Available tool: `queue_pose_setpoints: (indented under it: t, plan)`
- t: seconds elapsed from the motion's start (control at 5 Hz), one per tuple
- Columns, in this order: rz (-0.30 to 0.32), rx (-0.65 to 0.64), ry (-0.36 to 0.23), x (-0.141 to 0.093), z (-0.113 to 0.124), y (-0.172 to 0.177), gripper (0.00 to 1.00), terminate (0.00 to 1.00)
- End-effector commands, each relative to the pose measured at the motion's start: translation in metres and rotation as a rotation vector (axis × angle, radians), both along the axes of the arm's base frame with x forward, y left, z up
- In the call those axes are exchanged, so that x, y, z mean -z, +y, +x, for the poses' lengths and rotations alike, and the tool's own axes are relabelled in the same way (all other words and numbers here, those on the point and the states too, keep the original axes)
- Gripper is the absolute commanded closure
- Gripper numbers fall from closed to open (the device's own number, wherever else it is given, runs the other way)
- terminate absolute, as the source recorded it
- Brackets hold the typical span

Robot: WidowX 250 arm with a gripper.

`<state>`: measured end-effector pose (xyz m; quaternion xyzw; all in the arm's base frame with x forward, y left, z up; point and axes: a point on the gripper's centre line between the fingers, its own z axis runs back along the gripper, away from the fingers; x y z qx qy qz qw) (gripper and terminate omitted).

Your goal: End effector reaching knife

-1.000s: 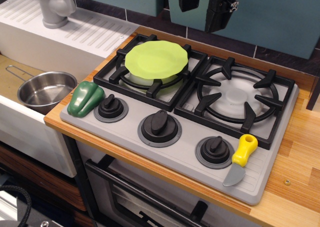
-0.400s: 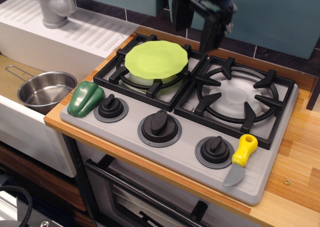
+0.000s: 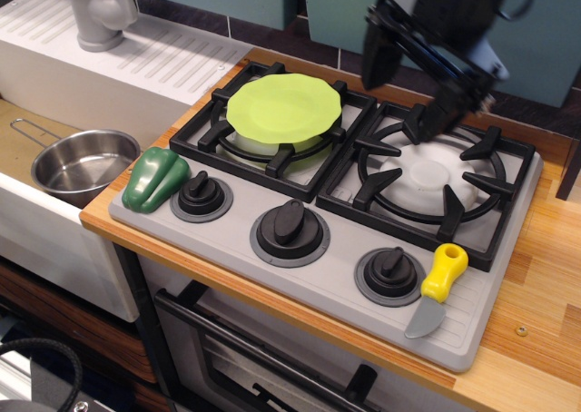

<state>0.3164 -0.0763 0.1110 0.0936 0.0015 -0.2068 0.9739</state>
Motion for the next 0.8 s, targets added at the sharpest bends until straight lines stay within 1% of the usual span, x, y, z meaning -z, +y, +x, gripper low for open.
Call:
queue_pose_setpoints:
  t: [0.0,0.4,0.6]
  plan:
    - [-0.009,-0.022,-0.12,0.003,-0.014,-0.02,0.0,0.0]
    - [-0.011,-0.036,-0.159,0.023,-0.028,-0.035,0.0,0.0]
    - [-0.012,-0.037,-0.161,0.029,-0.032,-0.041,0.0,0.0]
